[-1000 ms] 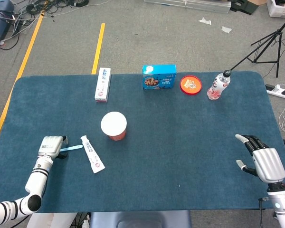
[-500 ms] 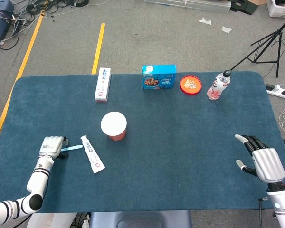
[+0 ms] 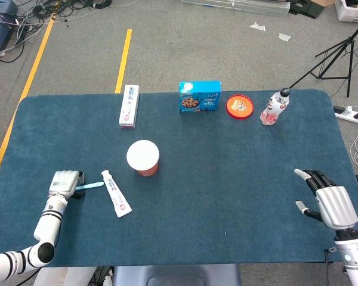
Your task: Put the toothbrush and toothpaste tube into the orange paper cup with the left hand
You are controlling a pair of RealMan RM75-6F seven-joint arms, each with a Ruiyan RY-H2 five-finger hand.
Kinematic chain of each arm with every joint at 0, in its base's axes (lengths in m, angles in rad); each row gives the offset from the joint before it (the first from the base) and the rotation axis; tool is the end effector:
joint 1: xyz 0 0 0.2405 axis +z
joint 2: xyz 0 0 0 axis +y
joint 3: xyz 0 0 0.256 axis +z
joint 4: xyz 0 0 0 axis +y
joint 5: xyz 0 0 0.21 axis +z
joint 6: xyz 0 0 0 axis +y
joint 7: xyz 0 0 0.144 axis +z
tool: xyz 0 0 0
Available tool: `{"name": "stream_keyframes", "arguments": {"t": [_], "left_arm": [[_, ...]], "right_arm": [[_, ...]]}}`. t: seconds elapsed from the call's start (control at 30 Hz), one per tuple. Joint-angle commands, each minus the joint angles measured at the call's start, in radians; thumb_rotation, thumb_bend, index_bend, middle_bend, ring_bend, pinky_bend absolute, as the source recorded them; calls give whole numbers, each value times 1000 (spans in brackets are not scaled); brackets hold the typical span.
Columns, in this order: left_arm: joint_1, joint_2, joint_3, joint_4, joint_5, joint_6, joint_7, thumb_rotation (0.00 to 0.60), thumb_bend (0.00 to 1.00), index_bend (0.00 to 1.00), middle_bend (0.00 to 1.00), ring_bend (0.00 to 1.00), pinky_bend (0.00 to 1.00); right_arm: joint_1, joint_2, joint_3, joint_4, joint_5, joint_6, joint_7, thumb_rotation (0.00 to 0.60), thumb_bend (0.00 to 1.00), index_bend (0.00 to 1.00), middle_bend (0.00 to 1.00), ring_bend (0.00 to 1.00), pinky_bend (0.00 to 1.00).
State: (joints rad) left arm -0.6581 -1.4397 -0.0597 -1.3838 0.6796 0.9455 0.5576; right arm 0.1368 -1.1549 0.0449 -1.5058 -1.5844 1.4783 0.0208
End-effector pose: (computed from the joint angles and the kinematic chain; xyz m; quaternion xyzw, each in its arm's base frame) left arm -0.2866 0.3347 0.0277 -0.6809 -0.4475 -0.1557 0.5584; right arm -0.3090 -0.1972 0.1511 0.6375 -0.3423 0.3993 0.5630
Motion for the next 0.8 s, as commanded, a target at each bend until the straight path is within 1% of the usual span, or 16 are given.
{"name": "stream_keyframes", "arguments": {"t": [0.03,0.33,0.8], "left_arm": [[0,-1,-1,3,0,0,1,600,252,461,1000,1000,1000],[3,-13,-3,17,1,5,8,600,252,488,1000,1000,1000],[7,-30,-8,37,-6,8,22,600,252,493,1000,1000,1000]], "right_arm": [[0,-1,0,0,0,-1,-1,600,166,216,259,223,523],[0,-1,-1,-1,-2,0,-1,600,166,216,260,223,522],[1,-1,-2,0,-2,-1,0,600,166,216,260,223,523]]}}
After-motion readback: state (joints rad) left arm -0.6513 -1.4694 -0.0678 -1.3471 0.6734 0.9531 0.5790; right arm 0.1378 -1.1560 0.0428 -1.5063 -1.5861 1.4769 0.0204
